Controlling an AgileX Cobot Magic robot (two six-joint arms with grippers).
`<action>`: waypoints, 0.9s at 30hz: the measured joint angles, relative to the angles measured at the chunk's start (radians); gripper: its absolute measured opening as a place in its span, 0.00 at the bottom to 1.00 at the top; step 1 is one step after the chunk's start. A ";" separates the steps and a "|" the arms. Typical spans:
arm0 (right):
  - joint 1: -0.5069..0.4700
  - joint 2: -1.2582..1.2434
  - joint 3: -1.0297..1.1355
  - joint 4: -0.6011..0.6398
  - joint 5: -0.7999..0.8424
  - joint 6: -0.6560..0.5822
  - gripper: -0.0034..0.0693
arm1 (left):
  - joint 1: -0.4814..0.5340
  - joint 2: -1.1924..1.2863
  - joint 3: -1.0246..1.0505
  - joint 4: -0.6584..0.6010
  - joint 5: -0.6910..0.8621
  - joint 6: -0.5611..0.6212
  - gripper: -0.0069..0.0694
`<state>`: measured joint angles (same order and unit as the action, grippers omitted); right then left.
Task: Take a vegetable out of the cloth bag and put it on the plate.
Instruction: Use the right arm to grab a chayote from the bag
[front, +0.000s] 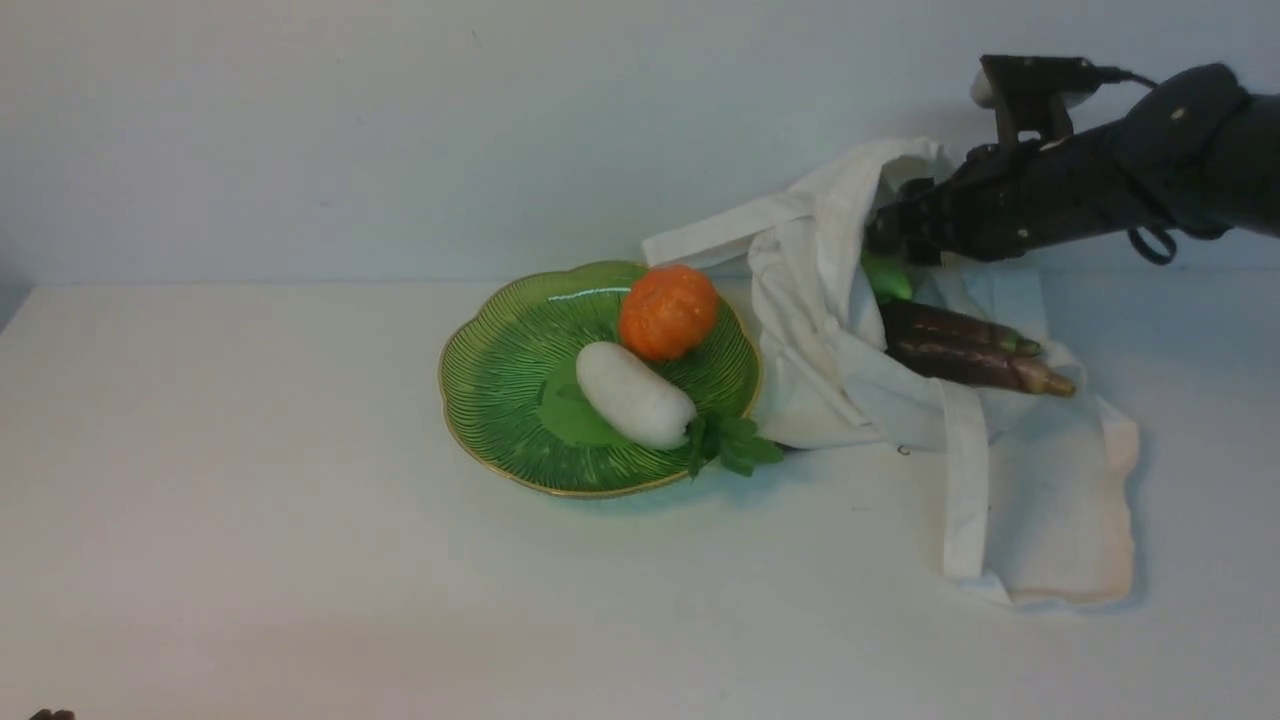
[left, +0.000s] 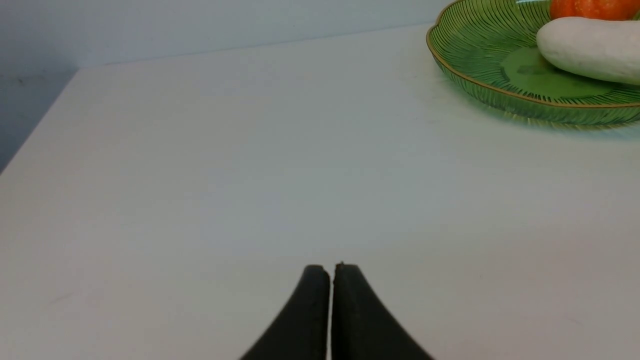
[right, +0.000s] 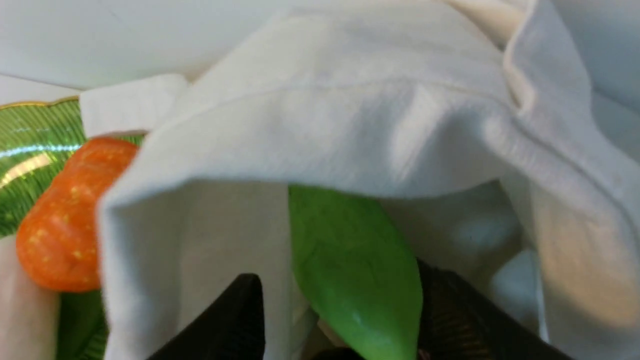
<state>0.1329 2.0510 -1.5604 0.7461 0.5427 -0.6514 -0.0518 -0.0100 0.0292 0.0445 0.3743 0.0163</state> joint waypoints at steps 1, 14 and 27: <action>0.000 0.007 -0.006 0.004 -0.002 0.002 0.61 | 0.000 0.000 0.000 0.000 0.000 0.000 0.08; 0.000 0.103 -0.018 0.092 -0.090 0.027 0.61 | 0.000 0.000 0.000 0.000 0.000 0.000 0.08; 0.000 0.140 -0.018 0.158 -0.113 -0.003 0.58 | 0.000 0.000 0.000 0.000 0.000 0.000 0.08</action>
<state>0.1329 2.1907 -1.5785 0.9040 0.4293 -0.6544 -0.0518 -0.0100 0.0292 0.0445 0.3743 0.0163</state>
